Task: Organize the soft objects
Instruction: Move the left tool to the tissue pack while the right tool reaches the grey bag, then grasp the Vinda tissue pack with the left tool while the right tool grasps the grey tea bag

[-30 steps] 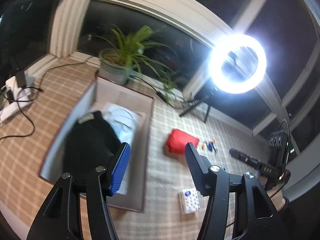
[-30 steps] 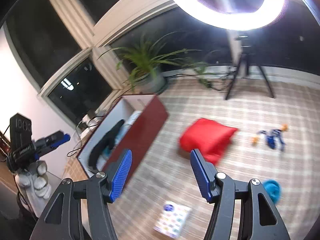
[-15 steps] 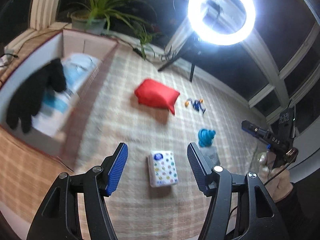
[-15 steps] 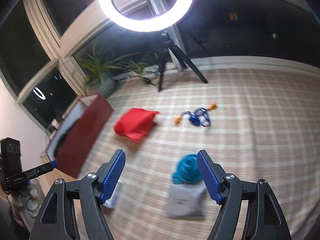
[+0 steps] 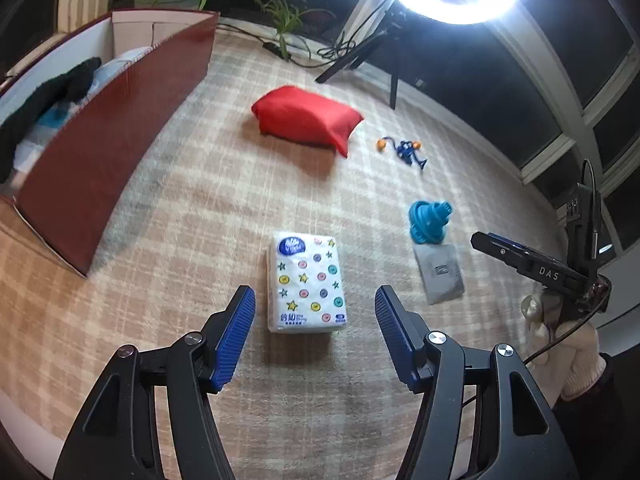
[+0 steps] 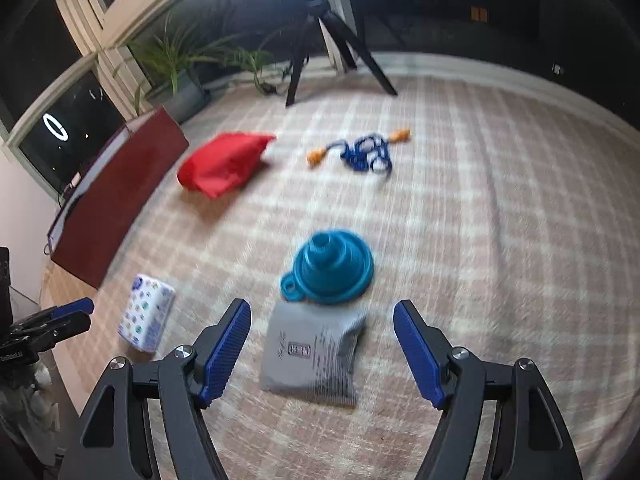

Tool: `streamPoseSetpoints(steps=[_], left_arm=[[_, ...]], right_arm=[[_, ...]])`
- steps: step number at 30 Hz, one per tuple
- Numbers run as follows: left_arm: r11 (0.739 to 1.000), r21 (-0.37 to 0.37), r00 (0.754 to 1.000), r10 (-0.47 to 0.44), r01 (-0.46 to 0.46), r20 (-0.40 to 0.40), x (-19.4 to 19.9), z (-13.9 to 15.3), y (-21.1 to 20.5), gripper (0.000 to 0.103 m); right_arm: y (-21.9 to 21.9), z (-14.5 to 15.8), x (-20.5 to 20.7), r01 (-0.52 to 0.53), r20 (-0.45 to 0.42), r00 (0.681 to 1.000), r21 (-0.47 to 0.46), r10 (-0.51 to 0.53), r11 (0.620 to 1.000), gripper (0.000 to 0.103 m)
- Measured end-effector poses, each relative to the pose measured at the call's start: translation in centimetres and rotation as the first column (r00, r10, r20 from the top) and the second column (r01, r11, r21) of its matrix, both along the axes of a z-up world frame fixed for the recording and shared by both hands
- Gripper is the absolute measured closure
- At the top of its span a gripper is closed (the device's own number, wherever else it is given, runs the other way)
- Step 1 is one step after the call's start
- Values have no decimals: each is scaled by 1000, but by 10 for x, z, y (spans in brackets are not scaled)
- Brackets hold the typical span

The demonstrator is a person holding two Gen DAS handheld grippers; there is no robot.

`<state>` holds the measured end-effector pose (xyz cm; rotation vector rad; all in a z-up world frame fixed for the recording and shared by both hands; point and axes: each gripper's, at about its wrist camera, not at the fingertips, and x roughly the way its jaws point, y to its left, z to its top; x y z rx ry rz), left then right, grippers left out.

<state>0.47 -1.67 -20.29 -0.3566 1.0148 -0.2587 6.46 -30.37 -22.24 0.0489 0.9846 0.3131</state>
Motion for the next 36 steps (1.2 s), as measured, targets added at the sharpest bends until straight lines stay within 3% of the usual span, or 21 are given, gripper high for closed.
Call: streamPoseSetpoints(steps=[9,19,36], left_arm=[[999,53,1000,8,-9,21,1,-12,-20,41],[991,128,999,22,-27,40,7,-25,-27,41],[973,229,998,-20,5,63,17,-44,-47,41]], right_arm=[[3,-32,-10,20,-9,1000,-10,-20,1000,33],[27,-42,-18,9,46,999,-96,-4,995,22],[50,-57,-15,22,83,997,-240,-2,970,17]])
